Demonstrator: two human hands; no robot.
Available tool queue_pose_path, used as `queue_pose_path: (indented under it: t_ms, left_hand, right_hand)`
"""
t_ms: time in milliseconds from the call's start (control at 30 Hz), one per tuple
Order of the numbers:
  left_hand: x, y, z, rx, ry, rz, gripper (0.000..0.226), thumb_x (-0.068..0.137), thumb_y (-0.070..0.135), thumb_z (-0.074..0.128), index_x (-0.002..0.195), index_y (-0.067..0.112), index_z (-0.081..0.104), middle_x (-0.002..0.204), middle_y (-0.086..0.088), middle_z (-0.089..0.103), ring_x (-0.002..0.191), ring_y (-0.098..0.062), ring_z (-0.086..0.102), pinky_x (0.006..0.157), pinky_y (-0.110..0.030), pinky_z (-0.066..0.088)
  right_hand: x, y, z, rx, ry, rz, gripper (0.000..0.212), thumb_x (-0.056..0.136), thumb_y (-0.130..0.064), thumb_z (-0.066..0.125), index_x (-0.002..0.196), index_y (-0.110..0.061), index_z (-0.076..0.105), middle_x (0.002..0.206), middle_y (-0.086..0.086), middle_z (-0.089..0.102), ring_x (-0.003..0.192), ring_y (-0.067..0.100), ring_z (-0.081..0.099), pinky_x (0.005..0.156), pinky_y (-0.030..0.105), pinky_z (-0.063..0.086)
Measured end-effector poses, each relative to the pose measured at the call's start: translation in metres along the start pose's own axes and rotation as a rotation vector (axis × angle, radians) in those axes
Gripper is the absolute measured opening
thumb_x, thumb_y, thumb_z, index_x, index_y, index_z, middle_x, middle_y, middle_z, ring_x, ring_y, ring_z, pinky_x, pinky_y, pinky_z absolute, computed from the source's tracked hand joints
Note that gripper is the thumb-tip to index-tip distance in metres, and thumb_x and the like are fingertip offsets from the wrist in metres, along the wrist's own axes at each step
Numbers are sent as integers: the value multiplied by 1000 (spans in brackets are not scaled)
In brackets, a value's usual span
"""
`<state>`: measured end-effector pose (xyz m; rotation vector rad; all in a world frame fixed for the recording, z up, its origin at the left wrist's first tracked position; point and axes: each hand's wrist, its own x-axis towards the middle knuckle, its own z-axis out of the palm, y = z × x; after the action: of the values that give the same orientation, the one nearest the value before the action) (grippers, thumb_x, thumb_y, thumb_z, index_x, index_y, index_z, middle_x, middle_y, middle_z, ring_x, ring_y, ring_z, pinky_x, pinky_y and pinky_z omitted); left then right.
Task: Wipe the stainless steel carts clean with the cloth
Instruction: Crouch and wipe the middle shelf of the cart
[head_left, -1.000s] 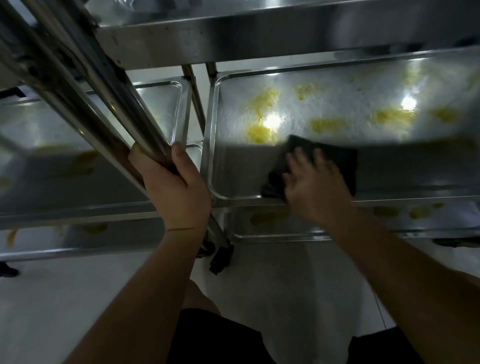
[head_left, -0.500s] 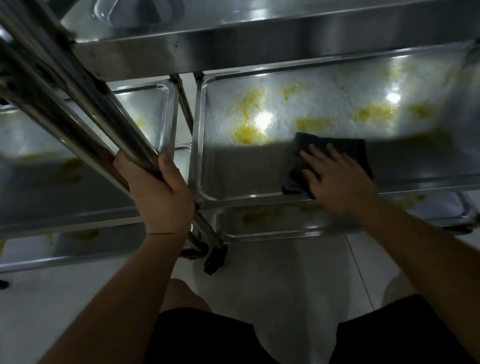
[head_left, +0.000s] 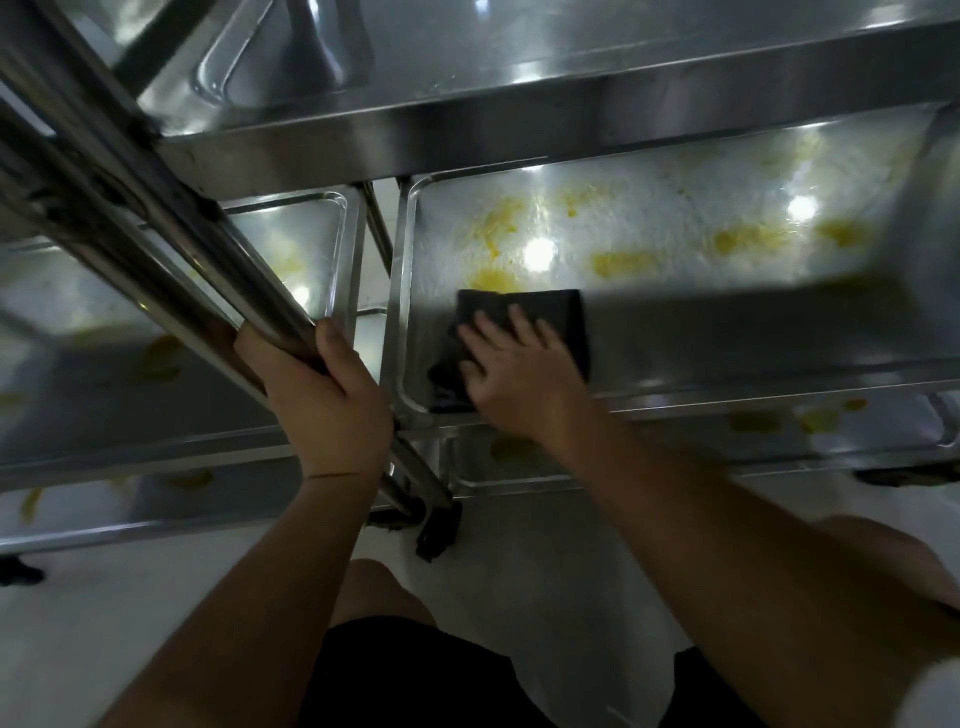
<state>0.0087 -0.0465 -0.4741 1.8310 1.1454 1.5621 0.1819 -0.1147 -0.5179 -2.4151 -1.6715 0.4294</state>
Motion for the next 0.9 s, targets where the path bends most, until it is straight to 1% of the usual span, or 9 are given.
queue_pose_path:
  t_ms: [133,233,300,467,500,567,633,700,900]
  left_hand:
    - [2,-3,-1,11,-35,-21,52,108,45,44,146,12,32,108,-29,61,90,-44,67,77,-57,58]
    - [2,-2,-2,0,-36,5,42,108,50,45,141,30,30,100,-26,62,83,-39,67,73,-52,59]
    - [1,-3,-1,-16,-22,23,42,108,52,44,139,26,33,96,-24,61,80,-34,67,71,-46,59]
    - [1,-4,1,-61,-11,65,41,111,39,46,140,13,34,84,-18,58,66,-14,62,64,-27,54]
    - [1,-4,1,-55,-9,68,41,111,40,45,140,14,34,85,-20,59,68,-16,63,65,-28,55]
    - [1,-3,2,-41,-6,43,40,110,41,44,138,15,34,90,-27,59,76,-31,65,69,-41,57]
    - [1,-2,3,-17,1,27,36,110,41,43,136,17,34,95,-32,58,80,-41,63,72,-50,56]
    - [1,-1,3,-13,13,18,38,109,41,43,138,17,34,99,-31,58,83,-43,63,74,-55,56]
    - [2,-2,1,-4,12,-8,55,108,44,44,144,4,35,104,-26,60,87,-40,65,76,-56,57]
  right_hand:
    - [41,-54,10,2,-5,-155,58,107,-54,24,163,-39,23,172,-12,17,160,27,6,127,50,3]
    - [49,-27,4,-1,-1,-165,62,104,-58,18,163,-40,21,172,-15,14,160,22,6,126,47,3]
    - [46,13,-4,-14,48,-72,66,102,-60,15,164,-37,21,173,-13,13,160,22,7,126,49,6]
    - [5,173,-50,-41,207,347,64,104,-55,20,162,-29,26,173,-4,18,158,30,15,126,58,17]
    - [-7,200,-59,-24,207,440,64,104,-55,19,163,-30,23,173,-4,15,159,30,12,126,58,15]
    - [-25,224,-70,13,184,595,65,105,-55,16,165,-30,15,175,-5,6,160,30,4,127,58,9]
    - [-22,210,-70,43,173,667,65,106,-52,14,166,-29,10,175,-4,1,160,33,-1,127,58,5]
    - [-6,168,-63,64,174,622,64,106,-50,14,166,-27,9,175,-2,1,159,36,-1,127,58,5]
    - [76,-6,-15,45,12,184,65,106,-48,17,167,-28,7,175,-2,-3,159,35,-9,126,56,-4]
